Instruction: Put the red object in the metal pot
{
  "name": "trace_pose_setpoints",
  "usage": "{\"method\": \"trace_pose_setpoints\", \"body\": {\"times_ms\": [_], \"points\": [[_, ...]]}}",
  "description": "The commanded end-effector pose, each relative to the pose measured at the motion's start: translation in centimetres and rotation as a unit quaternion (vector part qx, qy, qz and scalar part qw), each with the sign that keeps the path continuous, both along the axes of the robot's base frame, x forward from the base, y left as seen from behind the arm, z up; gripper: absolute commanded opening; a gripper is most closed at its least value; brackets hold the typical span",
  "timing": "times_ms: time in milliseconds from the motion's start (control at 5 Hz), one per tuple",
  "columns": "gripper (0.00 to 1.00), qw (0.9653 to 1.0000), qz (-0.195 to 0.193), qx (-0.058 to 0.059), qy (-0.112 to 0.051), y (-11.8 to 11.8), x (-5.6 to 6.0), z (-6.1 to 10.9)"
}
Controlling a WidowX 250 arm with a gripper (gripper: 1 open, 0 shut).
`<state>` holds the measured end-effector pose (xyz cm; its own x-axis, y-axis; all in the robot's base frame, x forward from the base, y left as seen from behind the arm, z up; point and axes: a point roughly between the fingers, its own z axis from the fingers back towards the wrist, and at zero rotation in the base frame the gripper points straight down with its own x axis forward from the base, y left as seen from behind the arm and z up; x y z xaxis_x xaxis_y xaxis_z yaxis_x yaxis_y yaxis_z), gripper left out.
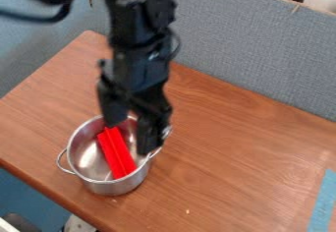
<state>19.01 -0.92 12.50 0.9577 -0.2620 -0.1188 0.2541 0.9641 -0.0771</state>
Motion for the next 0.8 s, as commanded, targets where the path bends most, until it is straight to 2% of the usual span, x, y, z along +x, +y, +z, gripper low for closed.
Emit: {"method": "trace_pose_setpoints", "body": {"times_ms": [0,400,600], "points": [[1.0,0.9996,-0.027,0.001,-0.009,1.8,0.0,-0.5],[1.0,0.9956,-0.092,0.001,-0.015,3.8,1.0,-1.7],[1.0,0.9998,0.009,0.002,-0.018,3.4,3.0,-1.3]]}}
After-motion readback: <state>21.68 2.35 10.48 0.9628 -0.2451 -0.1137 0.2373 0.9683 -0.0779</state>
